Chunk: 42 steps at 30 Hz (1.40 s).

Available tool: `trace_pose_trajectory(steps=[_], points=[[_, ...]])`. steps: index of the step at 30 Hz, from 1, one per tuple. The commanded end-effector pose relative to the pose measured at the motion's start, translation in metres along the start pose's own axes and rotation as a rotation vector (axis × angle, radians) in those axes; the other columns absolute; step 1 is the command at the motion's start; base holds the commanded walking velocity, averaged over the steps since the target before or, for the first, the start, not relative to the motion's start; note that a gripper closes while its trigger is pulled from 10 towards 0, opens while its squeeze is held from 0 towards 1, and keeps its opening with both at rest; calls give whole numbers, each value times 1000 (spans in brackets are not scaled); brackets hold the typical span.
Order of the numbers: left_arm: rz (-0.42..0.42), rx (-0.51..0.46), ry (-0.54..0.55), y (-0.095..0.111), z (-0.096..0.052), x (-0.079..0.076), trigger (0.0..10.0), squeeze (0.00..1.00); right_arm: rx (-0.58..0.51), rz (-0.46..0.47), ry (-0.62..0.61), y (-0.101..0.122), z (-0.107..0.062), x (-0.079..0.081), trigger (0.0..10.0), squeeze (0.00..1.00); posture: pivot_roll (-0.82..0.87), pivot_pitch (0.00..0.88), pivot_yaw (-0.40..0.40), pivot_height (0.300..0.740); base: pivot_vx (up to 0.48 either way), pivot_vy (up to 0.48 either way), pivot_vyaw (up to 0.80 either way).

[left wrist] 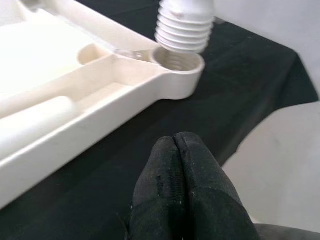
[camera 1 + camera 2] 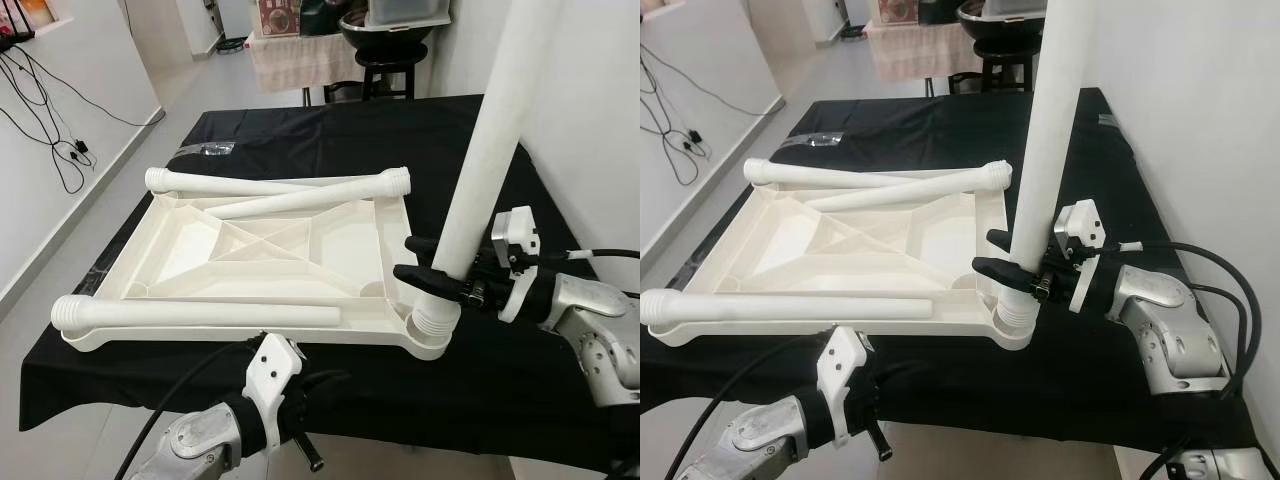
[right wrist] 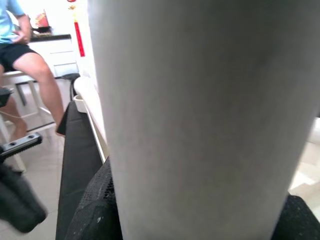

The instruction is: Building children table

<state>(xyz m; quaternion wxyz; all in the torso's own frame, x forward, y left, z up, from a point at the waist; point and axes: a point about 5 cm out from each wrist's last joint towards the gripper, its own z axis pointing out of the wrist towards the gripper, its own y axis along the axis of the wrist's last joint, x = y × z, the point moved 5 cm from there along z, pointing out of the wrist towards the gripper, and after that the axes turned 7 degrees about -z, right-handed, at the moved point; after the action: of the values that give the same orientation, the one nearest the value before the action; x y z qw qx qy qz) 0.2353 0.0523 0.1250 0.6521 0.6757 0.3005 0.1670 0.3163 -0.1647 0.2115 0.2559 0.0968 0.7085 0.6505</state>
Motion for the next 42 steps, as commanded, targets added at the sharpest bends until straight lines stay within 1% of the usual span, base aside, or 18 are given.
trace_pose_trajectory(steps=[1,2,3,6,7,10,16,20,23,25,28,32,38,42], points=[[43,-6,88,4,-10,10,10000,0,-42,2,95,10,5,10,10000,0,64,177,80,740,0,0,0],[43,-6,88,4,-10,10,10000,0,-42,2,95,10,5,10,10000,0,64,177,80,740,0,0,0],[69,-2,131,7,-18,14,10000,0,-46,12,138,12,5,15,10000,0,75,197,81,740,0,0,0],[74,0,137,7,-19,14,10000,0,-45,13,145,12,5,16,10000,0,75,197,81,740,0,0,0],[82,5,144,8,-23,14,10000,0,-43,11,154,12,4,17,10000,0,84,219,83,740,0,0,0],[93,13,141,10,-31,8,10000,0,-39,-1,191,16,4,13,10000,0,93,254,89,740,0,0,0],[102,24,133,12,-37,-1,10000,0,-63,-17,217,25,1,10,10000,0,115,292,94,740,0,0,0],[109,28,139,14,-40,-2,10000,0,-66,-16,224,24,-1,11,10000,0,130,305,105,740,0,0,0],[121,42,145,13,-44,-2,10000,0,-61,5,268,20,-5,20,10000,0,136,302,118,740,0,0,0],[121,42,145,13,-44,-2,10000,0,-61,5,268,20,-5,20,10000,0,136,302,118,740,0,0,0],[123,52,142,12,-46,-1,10000,0,-50,11,295,19,-8,25,10000,0,135,303,124,740,0,0,0],[124,56,142,12,-47,-1,10000,0,-39,9,307,18,-8,25,10000,0,134,303,128,740,0,0,0],[130,72,142,10,-49,-2,10000,0,6,25,386,15,-14,28,10000,0,143,296,128,740,0,0,0],[129,77,143,10,-50,-3,10000,0,9,33,409,15,-16,30,10000,0,142,295,128,740,0,0,0]])
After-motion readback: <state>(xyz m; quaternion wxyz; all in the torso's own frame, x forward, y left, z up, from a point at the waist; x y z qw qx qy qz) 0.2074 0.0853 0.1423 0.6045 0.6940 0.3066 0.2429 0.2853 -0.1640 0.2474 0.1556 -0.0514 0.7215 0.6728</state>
